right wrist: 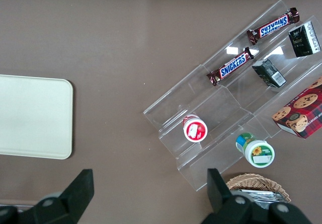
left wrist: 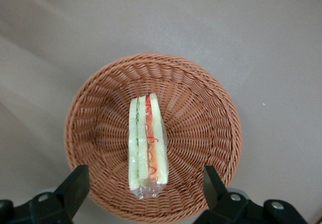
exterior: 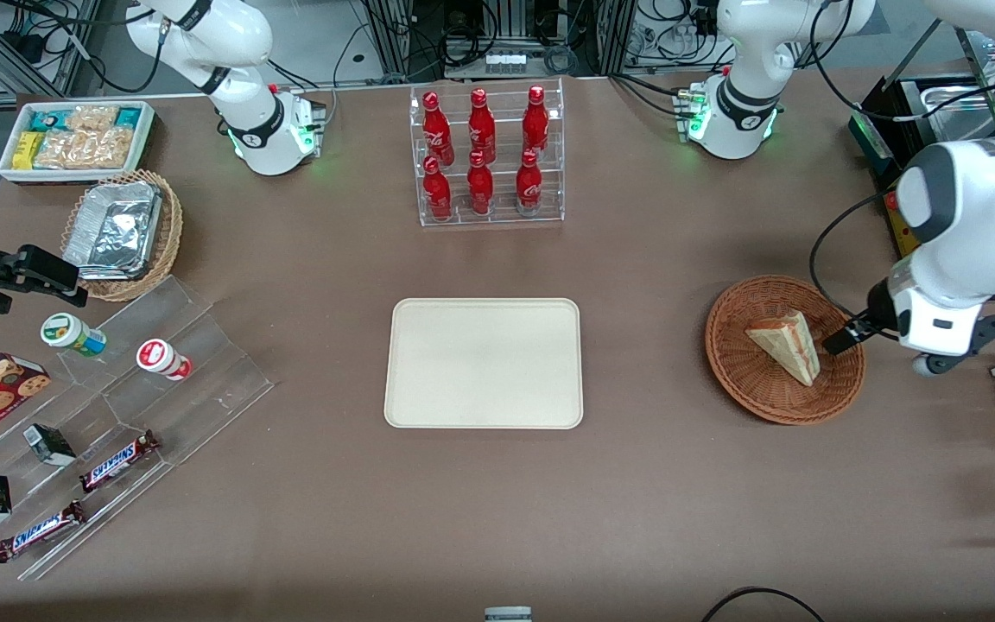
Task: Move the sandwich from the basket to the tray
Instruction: 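Move the left gripper over the wrapped sandwich in the wicker basket, then lower the left gripper and close it on the sandwich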
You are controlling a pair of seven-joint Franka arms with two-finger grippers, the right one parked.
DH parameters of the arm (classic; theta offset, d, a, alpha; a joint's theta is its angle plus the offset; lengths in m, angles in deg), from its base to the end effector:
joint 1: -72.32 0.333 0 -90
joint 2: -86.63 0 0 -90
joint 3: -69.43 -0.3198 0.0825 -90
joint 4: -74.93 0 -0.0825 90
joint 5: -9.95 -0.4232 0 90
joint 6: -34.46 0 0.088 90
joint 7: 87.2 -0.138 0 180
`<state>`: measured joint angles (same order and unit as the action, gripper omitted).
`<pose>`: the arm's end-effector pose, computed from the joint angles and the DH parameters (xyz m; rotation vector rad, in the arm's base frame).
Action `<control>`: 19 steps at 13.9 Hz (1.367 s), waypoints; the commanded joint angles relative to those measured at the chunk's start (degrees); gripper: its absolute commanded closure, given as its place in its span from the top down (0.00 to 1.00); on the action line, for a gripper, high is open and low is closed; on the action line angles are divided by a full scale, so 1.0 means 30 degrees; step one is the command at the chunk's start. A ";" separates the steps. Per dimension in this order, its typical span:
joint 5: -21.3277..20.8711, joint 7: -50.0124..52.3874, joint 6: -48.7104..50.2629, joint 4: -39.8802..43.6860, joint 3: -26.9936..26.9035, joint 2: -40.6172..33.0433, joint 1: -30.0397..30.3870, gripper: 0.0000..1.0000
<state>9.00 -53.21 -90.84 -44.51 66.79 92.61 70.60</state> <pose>0.5957 0.0105 0.3263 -2.9842 -0.9222 -0.0051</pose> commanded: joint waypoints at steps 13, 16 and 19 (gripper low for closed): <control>-0.0120 0.4049 -0.4434 -0.3548 0.0031 0.0787 -0.0542 1.00; -0.0120 0.4637 -0.5225 -0.3548 0.0031 0.1519 -0.0716 1.00; -0.0120 0.4608 -0.5723 -0.3548 0.0060 0.2077 -0.0893 1.00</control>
<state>9.00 -40.70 -106.15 -55.02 66.96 97.94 68.50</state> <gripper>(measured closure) 0.000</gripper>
